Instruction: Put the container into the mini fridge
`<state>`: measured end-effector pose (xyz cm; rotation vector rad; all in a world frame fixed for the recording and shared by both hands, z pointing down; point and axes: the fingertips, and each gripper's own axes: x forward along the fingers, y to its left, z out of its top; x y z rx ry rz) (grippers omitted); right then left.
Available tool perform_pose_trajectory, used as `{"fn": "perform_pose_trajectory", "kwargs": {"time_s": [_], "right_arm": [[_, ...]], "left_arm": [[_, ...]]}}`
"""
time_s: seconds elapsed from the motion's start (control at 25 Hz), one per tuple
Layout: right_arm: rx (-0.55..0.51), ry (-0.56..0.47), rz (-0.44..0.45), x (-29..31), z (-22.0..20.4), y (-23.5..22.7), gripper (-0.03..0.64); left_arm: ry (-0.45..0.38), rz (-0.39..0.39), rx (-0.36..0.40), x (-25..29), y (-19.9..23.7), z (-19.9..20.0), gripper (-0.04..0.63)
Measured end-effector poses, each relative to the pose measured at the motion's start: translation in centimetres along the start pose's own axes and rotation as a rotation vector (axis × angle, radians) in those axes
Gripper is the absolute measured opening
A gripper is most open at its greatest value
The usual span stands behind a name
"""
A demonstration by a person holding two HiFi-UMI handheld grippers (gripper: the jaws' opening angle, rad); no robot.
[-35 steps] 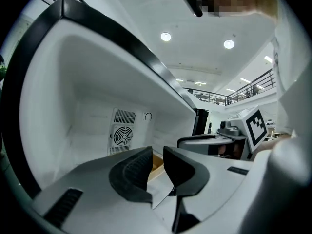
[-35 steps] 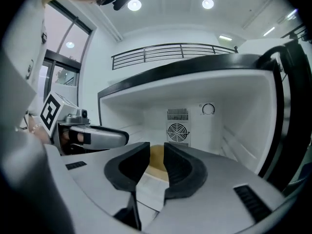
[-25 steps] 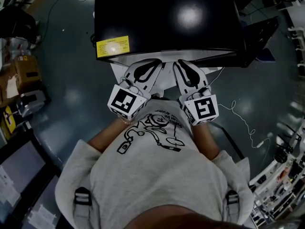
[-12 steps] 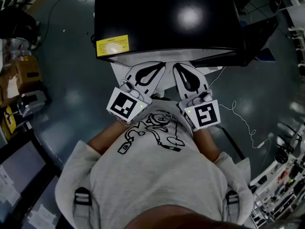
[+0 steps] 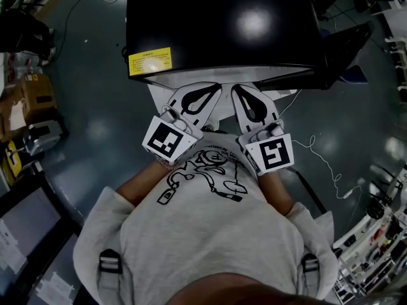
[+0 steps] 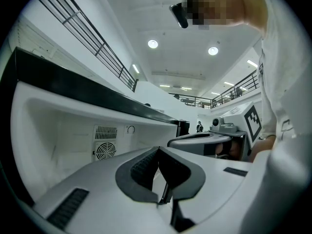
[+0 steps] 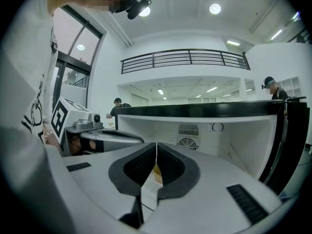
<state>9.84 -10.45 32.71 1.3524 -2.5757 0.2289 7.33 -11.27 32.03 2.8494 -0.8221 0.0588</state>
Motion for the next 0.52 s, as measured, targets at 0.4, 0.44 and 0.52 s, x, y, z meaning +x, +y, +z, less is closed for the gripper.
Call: {"fn": "perform_pose_trajectory", "kwargs": {"time_s": [0.4,0.44,0.52], "right_arm": [[0.001,0.008,-0.003,0.17,-0.15,0.29,0.032],[0.001,0.007,-0.003,0.2,-0.12,0.33,0.032],[-0.003,0.004,0.0,0.27,-0.04,0.39,0.032]], "left_arm": [[0.003,0.003,-0.006,-0.31,0.2,-0.22,0.015],[0.004,0.003,-0.007,-0.34,0.21,-0.24,0.015],[0.006,0.005,-0.008,-0.38,0.26,-0.29,0.016]]}}
